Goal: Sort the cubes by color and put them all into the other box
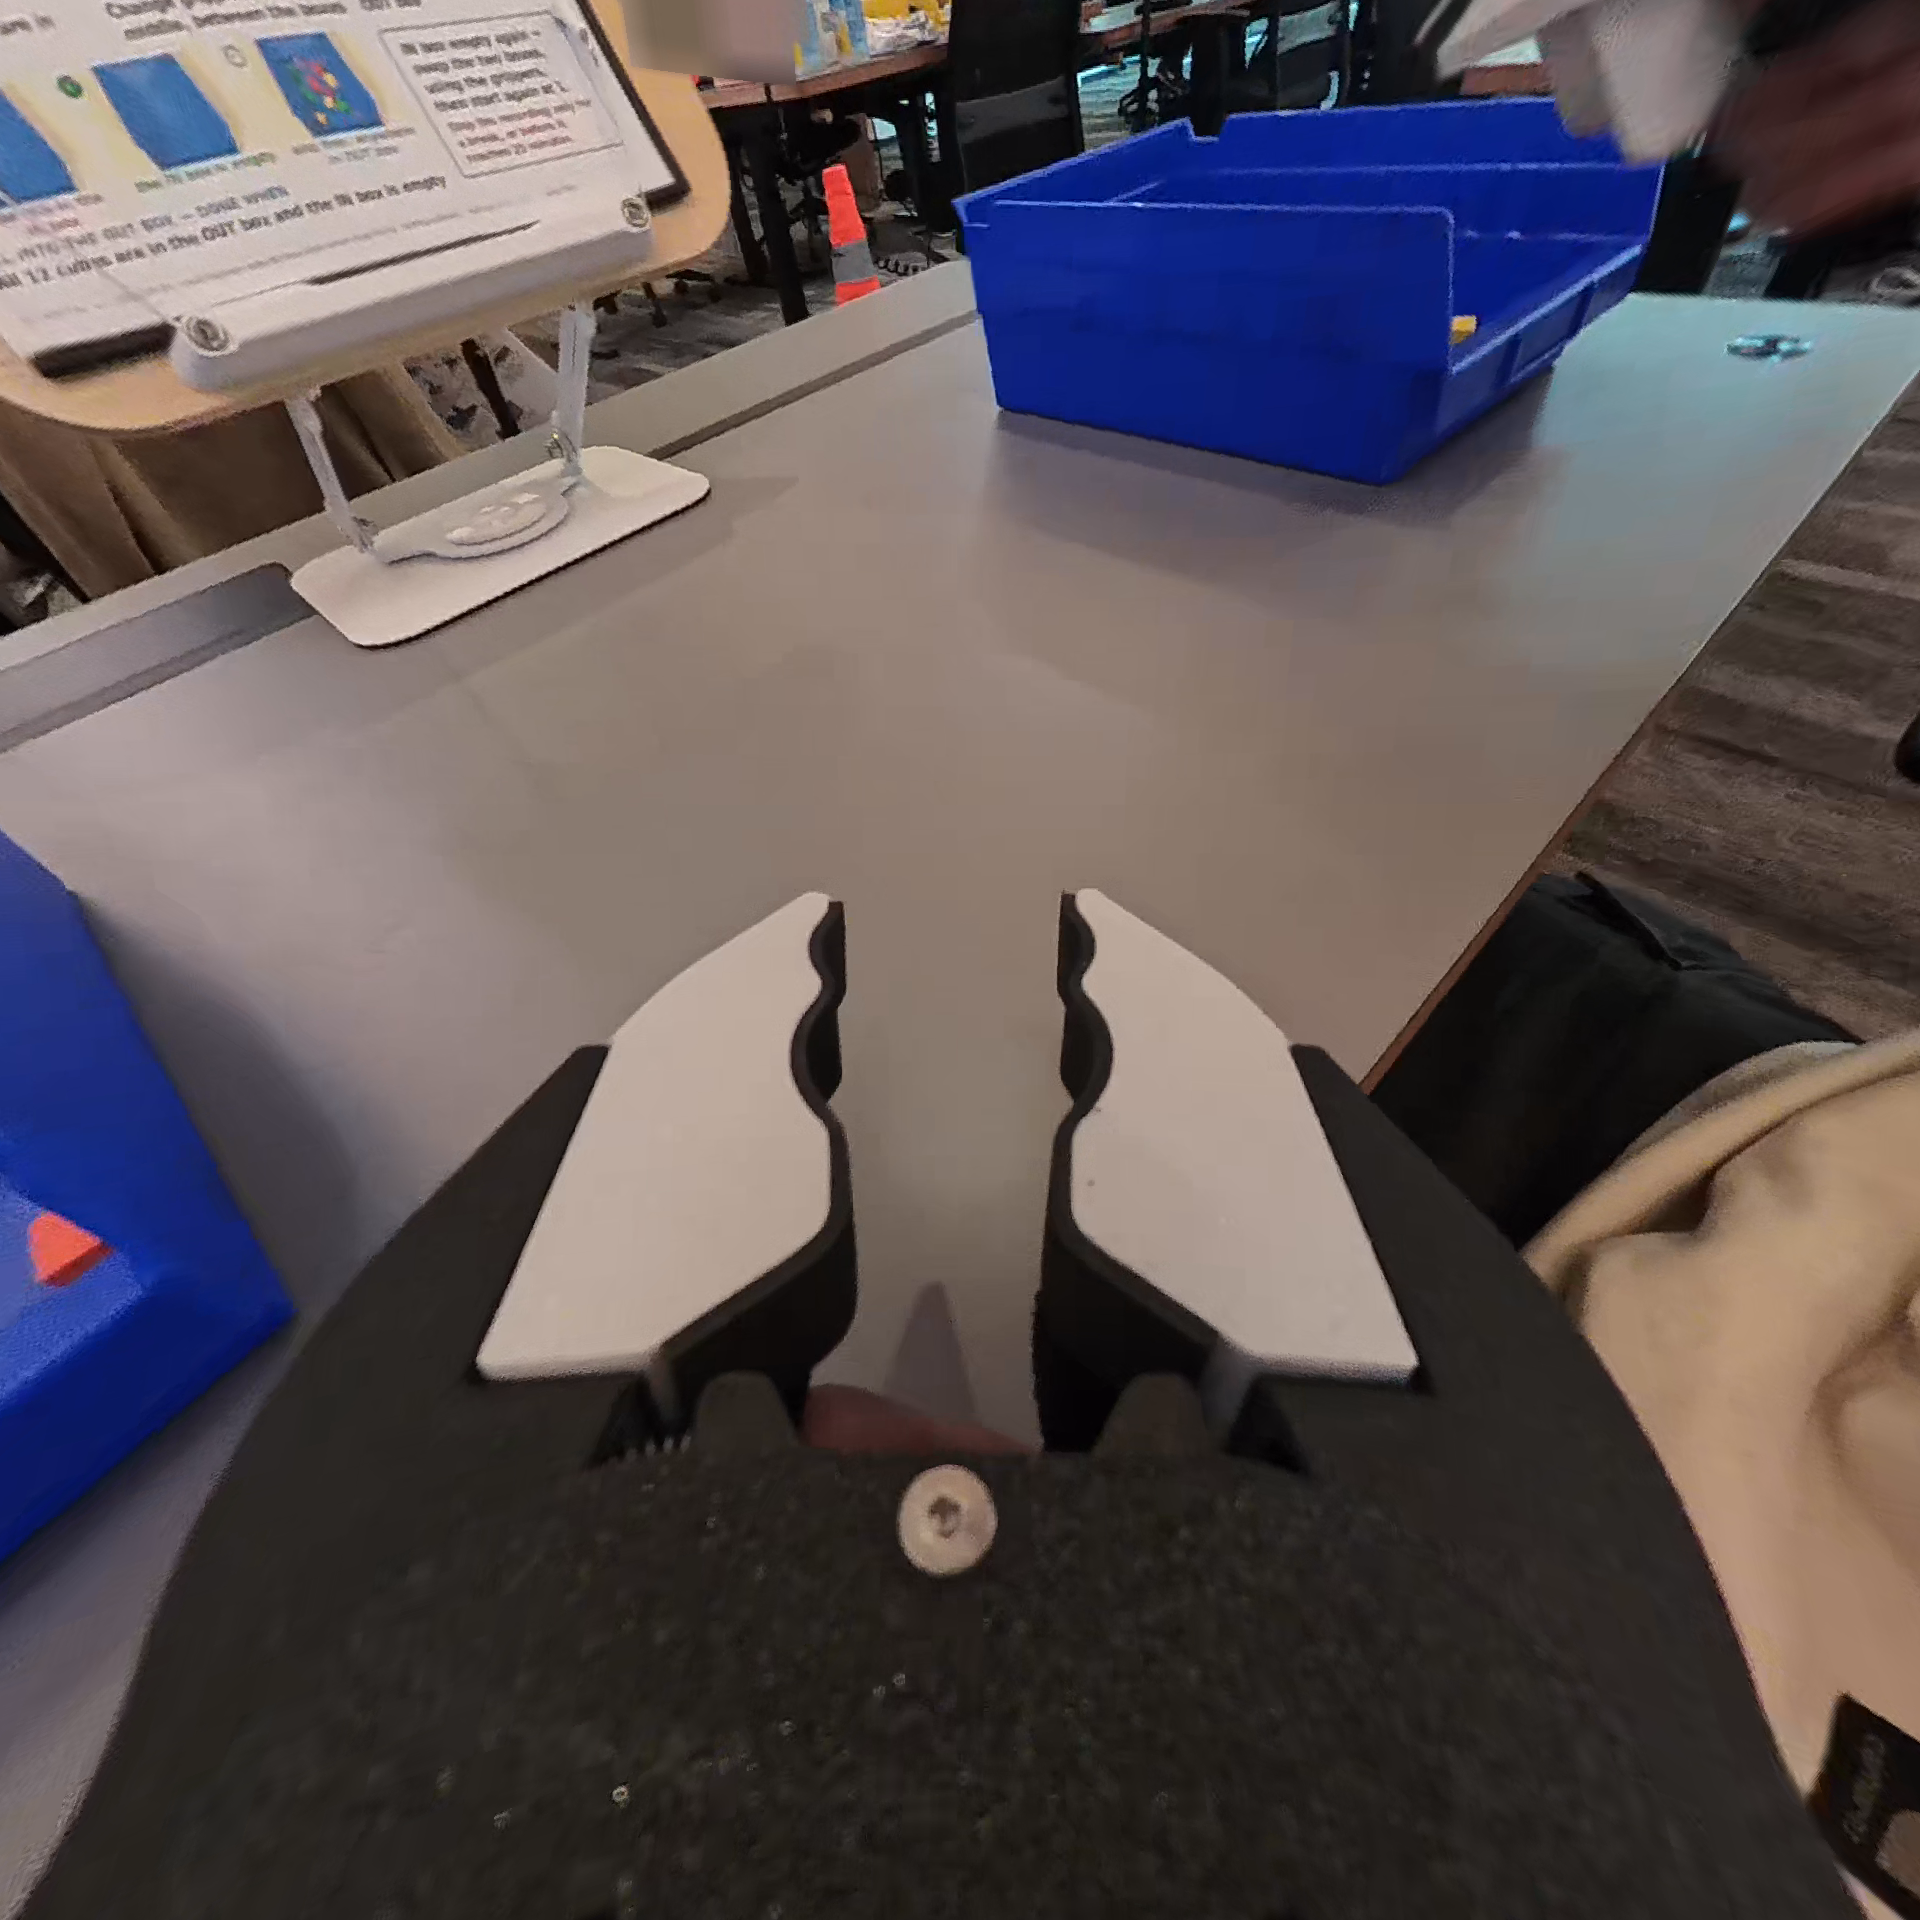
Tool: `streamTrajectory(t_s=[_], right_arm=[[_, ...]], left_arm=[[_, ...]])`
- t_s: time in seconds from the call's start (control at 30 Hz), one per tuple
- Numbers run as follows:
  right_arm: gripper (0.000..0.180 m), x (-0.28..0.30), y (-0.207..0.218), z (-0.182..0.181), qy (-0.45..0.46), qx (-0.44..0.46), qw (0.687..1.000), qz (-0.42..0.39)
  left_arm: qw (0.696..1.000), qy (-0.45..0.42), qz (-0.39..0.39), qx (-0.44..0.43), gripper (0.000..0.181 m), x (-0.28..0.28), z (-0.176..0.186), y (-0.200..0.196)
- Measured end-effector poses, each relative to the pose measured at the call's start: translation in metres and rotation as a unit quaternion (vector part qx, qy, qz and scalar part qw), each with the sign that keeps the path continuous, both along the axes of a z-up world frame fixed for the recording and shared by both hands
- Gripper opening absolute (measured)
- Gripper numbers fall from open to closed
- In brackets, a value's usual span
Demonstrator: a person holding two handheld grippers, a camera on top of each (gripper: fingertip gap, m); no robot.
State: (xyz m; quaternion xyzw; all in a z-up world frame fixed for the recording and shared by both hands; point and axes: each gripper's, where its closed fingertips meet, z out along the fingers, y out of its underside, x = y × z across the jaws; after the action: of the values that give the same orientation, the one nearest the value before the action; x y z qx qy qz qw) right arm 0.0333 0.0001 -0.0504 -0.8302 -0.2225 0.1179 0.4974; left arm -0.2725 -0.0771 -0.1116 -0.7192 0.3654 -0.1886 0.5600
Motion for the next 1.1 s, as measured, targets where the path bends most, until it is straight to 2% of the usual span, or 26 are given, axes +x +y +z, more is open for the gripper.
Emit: streamTrajectory(t_s=[0.07, 0.13, 0.17, 0.23, 0.27, 0.33, 0.43, 0.57, 0.73, 0.83, 0.97, 1.1], right_arm=[[0.032, -0.067, -0.037, 0.008, 0.136, 0.091, 0.985, 0.050], [0.028, -0.107, -0.069, -0.009, 0.192, 0.138, 0.970, 0.062], [0.027, -0.118, -0.082, -0.021, 0.186, 0.164, 0.967, 0.058], [0.028, -0.133, -0.100, -0.045, 0.106, 0.173, 0.977, 0.064], [0.028, -0.130, -0.101, -0.050, 0.070, 0.188, 0.979, 0.043], [0.028, -0.133, -0.106, -0.048, 0.058, 0.207, 0.975, 0.049], [0.032, -0.130, -0.103, -0.050, 0.049, 0.195, 0.979, 0.048], [0.032, -0.127, -0.101, -0.056, 0.087, 0.162, 0.982, 0.047], [0.032, -0.124, -0.099, -0.059, 0.103, 0.134, 0.984, 0.049], [0.031, -0.124, -0.098, -0.062, 0.110, 0.122, 0.985, 0.059], [0.031, -0.127, -0.098, -0.069, 0.125, 0.095, 0.985, 0.072], [0.030, -0.125, -0.099, -0.072, 0.132, 0.082, 0.985, 0.079]], left_arm=[[1.000, -0.015, 0.006, -0.017, 0.039, -0.002, 0.000, 0.002], [0.999, -0.026, 0.015, -0.031, 0.041, -0.005, -0.001, 0.004], [0.999, -0.028, 0.026, -0.035, 0.045, -0.007, -0.002, 0.005], [0.998, -0.019, 0.045, -0.034, 0.048, -0.013, -0.005, 0.006], [0.998, -0.011, 0.055, -0.029, 0.048, -0.017, -0.006, 0.007], [0.997, 0.001, 0.074, -0.025, 0.048, -0.023, -0.008, 0.010], [0.996, -0.005, 0.077, -0.039, 0.048, -0.026, -0.011, 0.012], [0.994, -0.003, 0.088, -0.061, 0.053, -0.042, -0.007, 0.011], [0.968, 0.025, 0.231, -0.097, 0.049, -0.150, 0.021, 0.036], [0.949, 0.055, 0.274, -0.145, 0.049, -0.203, 0.026, 0.071], [0.918, 0.127, 0.279, -0.252, 0.056, -0.234, -0.003, 0.119], [0.875, 0.181, 0.280, -0.350, 0.063, -0.243, -0.043, 0.142]])
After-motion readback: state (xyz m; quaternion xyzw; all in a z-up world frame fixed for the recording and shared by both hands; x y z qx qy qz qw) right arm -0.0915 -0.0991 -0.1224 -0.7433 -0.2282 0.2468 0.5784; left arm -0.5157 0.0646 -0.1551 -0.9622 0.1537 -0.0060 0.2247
